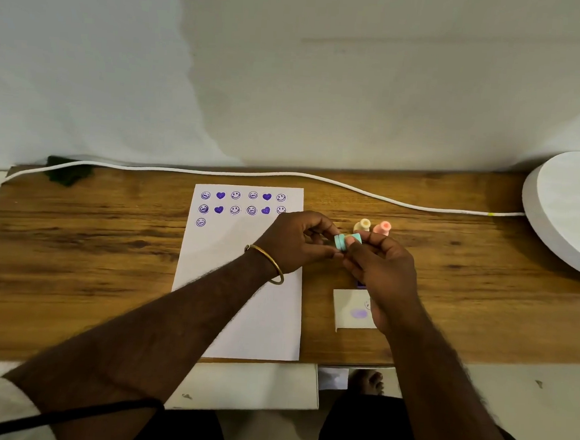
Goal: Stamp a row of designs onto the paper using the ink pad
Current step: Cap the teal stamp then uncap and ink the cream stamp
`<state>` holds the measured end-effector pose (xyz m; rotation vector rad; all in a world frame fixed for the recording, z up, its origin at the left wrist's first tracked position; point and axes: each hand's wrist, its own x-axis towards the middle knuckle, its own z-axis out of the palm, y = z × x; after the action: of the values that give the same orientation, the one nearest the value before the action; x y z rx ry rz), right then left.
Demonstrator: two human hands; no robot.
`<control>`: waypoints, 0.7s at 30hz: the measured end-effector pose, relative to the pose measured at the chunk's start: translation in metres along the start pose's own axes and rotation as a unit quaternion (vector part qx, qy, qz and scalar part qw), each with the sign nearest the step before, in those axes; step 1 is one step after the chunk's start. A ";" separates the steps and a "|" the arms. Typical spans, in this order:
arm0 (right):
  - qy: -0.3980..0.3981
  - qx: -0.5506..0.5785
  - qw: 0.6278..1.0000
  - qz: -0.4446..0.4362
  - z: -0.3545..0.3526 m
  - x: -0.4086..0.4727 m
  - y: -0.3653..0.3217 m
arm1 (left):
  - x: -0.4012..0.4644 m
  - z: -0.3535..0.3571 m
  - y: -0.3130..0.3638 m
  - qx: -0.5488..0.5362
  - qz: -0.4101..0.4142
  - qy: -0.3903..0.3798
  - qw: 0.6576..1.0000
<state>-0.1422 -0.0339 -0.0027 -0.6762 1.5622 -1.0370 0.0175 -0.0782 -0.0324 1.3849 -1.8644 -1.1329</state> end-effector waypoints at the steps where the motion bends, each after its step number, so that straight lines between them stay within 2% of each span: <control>1: 0.001 -0.003 1.000 0.001 -0.001 0.000 0.000 | 0.000 0.000 0.001 0.000 0.001 0.001 1.000; 8: 0.000 -0.026 1.000 0.007 -0.002 0.003 0.004 | 0.001 0.001 0.007 0.037 0.016 -0.019 0.999; 15: -0.063 0.052 0.994 0.078 -0.010 0.007 0.006 | 0.001 -0.001 0.008 0.034 0.015 -0.041 0.998; 18: -0.040 0.010 0.998 0.041 -0.006 0.005 0.007 | 0.000 -0.001 0.009 0.023 0.031 -0.052 0.998; 21: 0.021 -0.085 0.995 -0.040 0.000 0.003 0.008 | 0.000 0.004 0.011 0.057 0.063 -0.048 0.995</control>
<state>-0.1421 -0.0331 -0.0115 -0.8448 1.6843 -0.9888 0.0090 -0.0761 -0.0245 1.2732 -2.0822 -1.0613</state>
